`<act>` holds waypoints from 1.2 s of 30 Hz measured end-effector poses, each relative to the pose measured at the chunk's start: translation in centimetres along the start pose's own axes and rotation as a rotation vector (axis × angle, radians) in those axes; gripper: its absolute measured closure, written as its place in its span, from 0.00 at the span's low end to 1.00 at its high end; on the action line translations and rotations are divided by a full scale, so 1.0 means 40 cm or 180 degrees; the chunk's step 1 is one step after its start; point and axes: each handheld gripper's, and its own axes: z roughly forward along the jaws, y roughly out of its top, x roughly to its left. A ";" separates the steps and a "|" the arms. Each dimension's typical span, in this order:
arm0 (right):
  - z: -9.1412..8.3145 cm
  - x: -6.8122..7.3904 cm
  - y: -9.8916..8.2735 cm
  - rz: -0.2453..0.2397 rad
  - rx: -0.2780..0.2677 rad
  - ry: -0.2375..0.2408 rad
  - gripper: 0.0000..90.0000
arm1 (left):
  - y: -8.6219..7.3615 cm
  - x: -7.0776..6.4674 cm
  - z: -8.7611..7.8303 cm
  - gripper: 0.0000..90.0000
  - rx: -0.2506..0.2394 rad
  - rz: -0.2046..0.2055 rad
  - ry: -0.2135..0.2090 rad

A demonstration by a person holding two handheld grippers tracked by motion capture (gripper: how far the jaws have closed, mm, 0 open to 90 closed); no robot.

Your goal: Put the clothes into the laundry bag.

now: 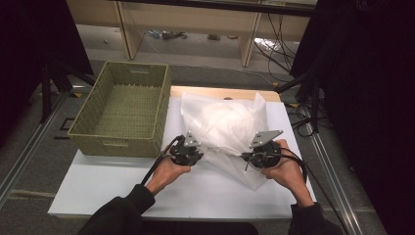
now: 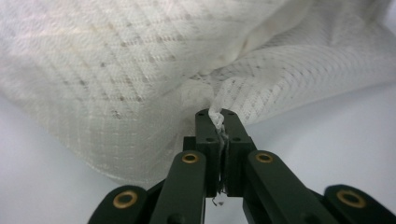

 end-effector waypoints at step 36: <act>0.017 0.014 0.013 -0.0106 0.0077 0.0022 1.00 | -0.005 -0.033 0.005 0.96 0.0354 0.0058 0.0035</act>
